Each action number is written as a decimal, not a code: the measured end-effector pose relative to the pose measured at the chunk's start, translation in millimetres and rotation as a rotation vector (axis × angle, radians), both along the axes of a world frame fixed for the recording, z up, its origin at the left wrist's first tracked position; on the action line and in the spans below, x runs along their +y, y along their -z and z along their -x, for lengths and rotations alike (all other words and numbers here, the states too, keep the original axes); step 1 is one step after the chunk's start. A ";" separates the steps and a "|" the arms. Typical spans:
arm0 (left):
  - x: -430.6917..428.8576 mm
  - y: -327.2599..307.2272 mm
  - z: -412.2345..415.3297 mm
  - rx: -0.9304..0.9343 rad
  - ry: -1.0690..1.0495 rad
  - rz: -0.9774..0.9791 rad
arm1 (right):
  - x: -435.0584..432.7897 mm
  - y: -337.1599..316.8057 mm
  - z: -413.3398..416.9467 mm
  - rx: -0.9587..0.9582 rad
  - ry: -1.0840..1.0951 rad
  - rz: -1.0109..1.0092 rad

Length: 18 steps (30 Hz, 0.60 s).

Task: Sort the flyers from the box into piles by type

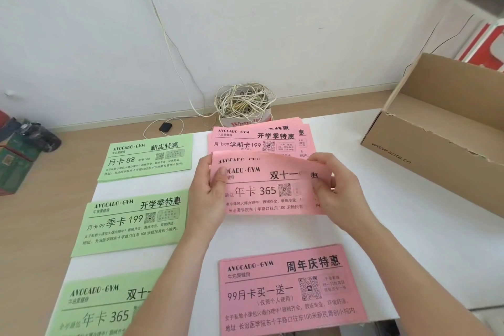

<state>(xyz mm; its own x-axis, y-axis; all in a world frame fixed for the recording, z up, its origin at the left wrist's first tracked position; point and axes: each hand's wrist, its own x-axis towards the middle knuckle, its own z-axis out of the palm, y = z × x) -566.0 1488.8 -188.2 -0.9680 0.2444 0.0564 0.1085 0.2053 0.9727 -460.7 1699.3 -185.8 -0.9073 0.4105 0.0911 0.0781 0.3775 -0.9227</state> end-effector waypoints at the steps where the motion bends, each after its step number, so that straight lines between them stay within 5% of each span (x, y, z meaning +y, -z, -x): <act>1: 0.5 -0.7 0.8 -0.003 -0.012 0.033 | 1.8 -4.2 1.2 -0.034 -0.018 0.067; 8: -3.1 -17.7 6.4 -0.218 0.021 0.059 | 7.9 -15.4 -1.4 -0.146 -0.054 0.301; 15: -2.2 -4.9 4.9 0.304 0.076 0.368 | 0.2 -15.5 4.7 -0.226 -0.026 0.253; 18: -1.0 1.7 5.1 0.221 -0.007 0.387 | -4.8 -12.2 6.3 -0.210 -0.002 0.200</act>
